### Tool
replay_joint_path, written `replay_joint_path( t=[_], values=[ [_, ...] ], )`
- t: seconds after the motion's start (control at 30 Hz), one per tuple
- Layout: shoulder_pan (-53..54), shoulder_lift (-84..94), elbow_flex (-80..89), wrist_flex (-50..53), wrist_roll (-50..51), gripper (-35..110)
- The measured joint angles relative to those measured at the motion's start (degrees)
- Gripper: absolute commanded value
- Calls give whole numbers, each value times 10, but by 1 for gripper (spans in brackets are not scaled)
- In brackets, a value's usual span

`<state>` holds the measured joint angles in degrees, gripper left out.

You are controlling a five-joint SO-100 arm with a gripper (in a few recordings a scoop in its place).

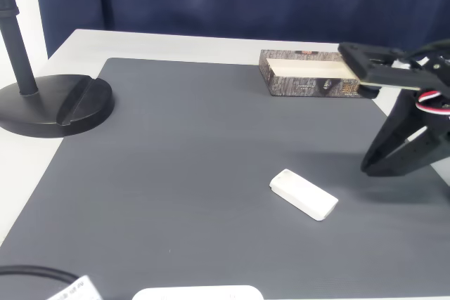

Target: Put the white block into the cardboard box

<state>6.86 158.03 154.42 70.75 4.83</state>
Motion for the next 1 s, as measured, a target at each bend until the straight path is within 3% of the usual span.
replay_joint_path(
  t=[0.53,1.0],
  values=[
    [18,-434,-293,19,-10,-2],
    [8,-642,-475,59,-8,-1]
  ],
)
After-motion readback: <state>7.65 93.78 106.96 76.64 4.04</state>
